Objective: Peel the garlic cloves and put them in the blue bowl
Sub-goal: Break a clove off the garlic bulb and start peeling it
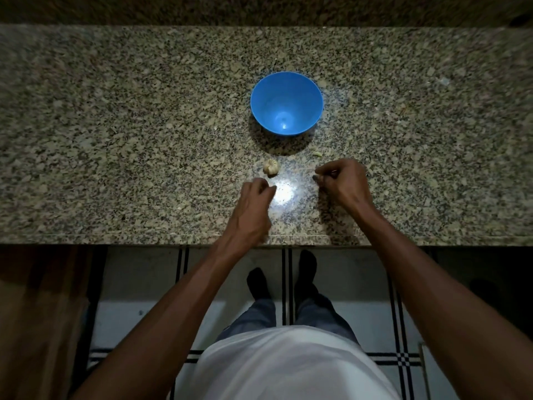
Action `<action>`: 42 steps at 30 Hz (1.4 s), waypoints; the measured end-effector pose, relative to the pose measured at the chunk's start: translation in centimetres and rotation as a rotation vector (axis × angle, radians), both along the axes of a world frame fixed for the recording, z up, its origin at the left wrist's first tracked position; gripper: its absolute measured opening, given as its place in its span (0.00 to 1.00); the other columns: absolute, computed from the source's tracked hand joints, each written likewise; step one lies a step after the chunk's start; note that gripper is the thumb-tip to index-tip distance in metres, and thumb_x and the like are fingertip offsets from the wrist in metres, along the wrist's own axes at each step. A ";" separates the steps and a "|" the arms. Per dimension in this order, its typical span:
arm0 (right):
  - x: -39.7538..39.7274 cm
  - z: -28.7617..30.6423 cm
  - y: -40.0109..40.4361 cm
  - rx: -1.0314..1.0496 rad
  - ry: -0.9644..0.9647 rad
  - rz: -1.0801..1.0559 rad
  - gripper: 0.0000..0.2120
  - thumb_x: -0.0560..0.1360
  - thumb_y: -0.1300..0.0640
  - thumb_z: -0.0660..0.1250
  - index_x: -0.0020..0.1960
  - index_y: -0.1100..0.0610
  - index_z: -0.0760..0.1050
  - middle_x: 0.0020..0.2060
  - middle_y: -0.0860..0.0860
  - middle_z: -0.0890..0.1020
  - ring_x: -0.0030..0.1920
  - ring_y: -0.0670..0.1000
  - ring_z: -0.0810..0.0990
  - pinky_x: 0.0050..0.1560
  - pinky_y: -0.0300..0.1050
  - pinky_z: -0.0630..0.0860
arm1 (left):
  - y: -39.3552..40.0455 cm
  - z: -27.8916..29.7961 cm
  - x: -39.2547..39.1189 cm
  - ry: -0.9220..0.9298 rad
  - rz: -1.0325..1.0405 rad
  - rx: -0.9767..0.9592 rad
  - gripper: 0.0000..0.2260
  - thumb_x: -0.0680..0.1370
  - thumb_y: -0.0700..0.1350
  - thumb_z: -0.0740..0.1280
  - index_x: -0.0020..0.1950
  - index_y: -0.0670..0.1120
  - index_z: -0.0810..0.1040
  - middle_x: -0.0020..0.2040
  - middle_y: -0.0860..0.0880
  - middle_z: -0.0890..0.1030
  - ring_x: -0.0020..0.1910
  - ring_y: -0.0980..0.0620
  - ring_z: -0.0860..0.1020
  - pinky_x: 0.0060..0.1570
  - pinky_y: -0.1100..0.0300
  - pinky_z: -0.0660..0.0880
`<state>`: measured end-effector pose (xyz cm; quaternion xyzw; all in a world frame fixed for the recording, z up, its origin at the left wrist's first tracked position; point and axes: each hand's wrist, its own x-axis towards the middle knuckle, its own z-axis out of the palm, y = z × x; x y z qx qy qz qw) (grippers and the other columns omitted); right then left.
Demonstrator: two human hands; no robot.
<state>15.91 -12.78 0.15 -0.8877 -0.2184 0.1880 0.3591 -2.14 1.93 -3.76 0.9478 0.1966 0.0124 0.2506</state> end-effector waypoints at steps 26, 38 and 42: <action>-0.8 -0.1 -2.9 0.025 -0.020 -0.087 0.11 0.78 0.69 0.68 0.58 0.65 0.85 0.54 0.59 0.87 0.44 0.46 0.82 0.38 0.19 0.71 | -0.7 0.8 -0.7 -0.012 0.265 -0.153 0.22 0.79 0.40 0.70 0.73 0.42 0.75 0.67 0.44 0.72 0.66 0.46 0.66 0.60 0.55 0.70; -3.1 -1.4 -3.2 -0.062 -0.073 0.131 0.05 0.73 0.74 0.66 0.43 0.73 0.81 0.41 0.70 0.82 0.40 0.69 0.82 0.41 0.61 0.78 | -2.2 0.7 1.7 0.041 -0.216 -0.186 0.26 0.72 0.51 0.81 0.69 0.47 0.81 0.66 0.46 0.73 0.63 0.44 0.68 0.58 0.51 0.72; -3.6 -1.7 -3.6 -0.047 -0.059 0.115 0.06 0.74 0.72 0.66 0.45 0.72 0.82 0.43 0.71 0.82 0.41 0.67 0.82 0.42 0.59 0.80 | -1.7 0.6 1.4 -0.022 -0.251 -0.165 0.20 0.74 0.45 0.80 0.64 0.45 0.84 0.63 0.45 0.76 0.59 0.43 0.72 0.54 0.51 0.74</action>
